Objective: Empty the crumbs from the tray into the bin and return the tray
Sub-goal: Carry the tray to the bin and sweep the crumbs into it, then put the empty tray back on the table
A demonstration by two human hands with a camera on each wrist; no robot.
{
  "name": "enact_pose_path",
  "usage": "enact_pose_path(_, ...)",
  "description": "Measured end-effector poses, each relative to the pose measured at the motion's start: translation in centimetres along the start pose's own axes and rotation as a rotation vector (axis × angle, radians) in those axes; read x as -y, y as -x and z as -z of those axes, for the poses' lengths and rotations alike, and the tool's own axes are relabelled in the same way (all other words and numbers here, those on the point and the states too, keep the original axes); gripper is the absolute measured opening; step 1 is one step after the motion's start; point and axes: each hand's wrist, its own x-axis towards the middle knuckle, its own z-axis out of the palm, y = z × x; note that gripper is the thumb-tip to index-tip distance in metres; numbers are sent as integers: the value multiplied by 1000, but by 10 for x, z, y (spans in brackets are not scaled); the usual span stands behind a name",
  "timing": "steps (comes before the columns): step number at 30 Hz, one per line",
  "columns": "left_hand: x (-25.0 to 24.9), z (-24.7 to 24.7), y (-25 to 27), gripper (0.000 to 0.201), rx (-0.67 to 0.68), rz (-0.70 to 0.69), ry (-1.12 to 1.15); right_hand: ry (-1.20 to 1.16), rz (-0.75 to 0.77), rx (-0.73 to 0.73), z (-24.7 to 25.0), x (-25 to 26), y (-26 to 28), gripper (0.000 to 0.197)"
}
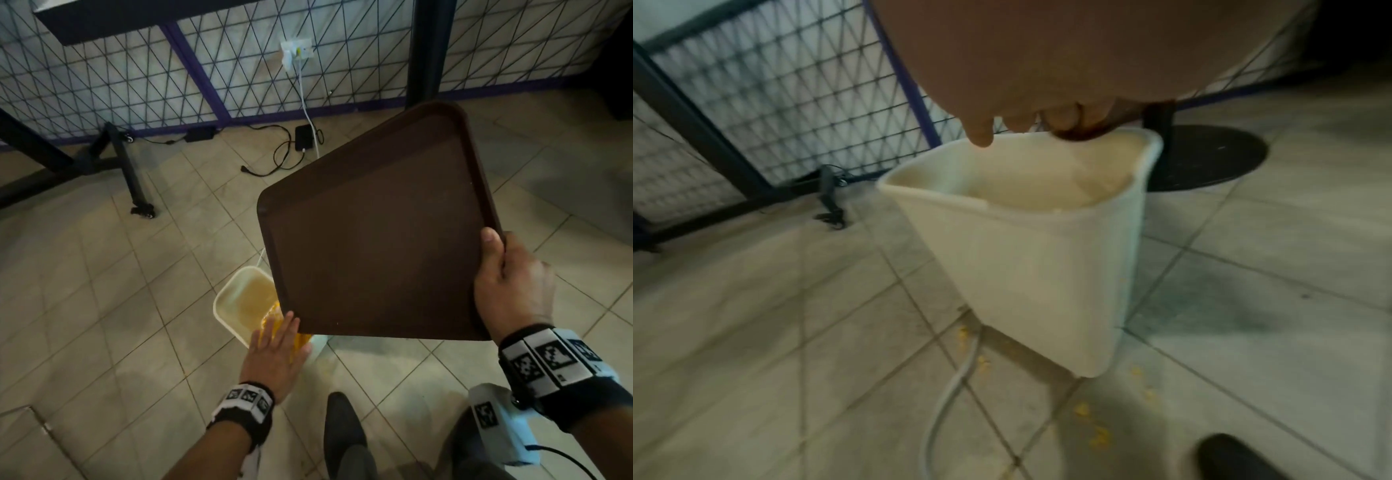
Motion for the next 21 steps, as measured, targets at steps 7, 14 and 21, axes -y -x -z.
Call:
enact_pose_path(7, 29, 41, -4, 59, -8, 207, -272, 65, -8, 7, 2, -1, 3, 41)
enact_pose_path(14, 11, 49, -5, 46, -145, 228, 183, 34, -71, 46, 3, -17, 8, 43)
enact_pose_path(21, 1, 58, -27, 46, -310, 376, 927, -128, -298, 192, -3, -50, -4, 45)
